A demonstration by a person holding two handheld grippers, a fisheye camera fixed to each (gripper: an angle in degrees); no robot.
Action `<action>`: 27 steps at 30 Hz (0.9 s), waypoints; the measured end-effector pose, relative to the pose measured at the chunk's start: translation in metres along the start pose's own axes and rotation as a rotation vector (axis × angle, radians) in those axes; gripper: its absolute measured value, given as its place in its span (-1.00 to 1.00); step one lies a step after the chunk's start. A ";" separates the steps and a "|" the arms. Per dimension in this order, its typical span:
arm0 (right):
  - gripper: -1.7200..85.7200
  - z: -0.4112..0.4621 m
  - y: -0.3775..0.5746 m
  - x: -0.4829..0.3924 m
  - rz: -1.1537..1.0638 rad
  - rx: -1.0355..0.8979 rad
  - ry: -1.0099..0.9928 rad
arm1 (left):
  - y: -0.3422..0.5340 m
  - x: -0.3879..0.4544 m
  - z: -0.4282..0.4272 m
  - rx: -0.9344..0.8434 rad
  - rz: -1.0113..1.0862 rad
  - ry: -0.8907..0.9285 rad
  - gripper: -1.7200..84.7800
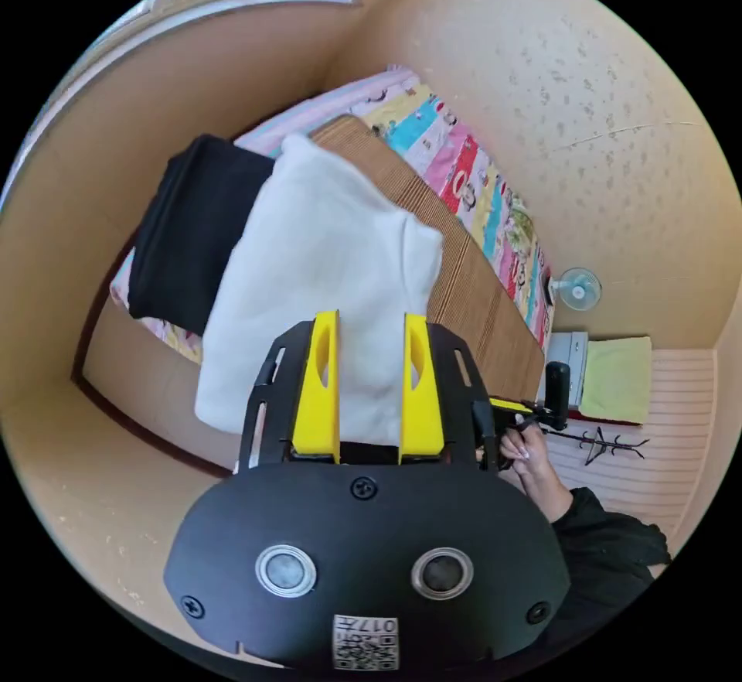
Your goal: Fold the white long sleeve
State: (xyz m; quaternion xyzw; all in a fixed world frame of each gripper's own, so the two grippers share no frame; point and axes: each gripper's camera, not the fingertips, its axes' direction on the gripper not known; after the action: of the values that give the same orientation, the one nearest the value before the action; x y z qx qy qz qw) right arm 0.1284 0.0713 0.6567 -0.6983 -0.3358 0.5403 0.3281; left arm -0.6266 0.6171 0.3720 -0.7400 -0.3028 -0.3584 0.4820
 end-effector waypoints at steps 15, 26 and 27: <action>-0.70 -0.131 0.412 0.298 1.282 -0.160 0.055 | 0.091 0.151 -0.023 0.277 0.103 -0.166 -0.81; -0.75 -0.305 0.550 0.284 1.314 0.929 -0.220 | 0.192 0.333 0.066 0.276 0.356 -0.075 -0.81; -0.74 -0.314 0.556 0.287 1.311 0.939 -0.241 | 0.201 0.345 0.081 0.252 0.357 -0.059 -0.81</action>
State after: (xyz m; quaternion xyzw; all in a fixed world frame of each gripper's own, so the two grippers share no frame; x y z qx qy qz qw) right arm 0.5532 -0.0335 0.1101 -0.4797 0.3697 0.7785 0.1652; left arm -0.2551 0.6569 0.5336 -0.7259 -0.2233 -0.2047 0.6175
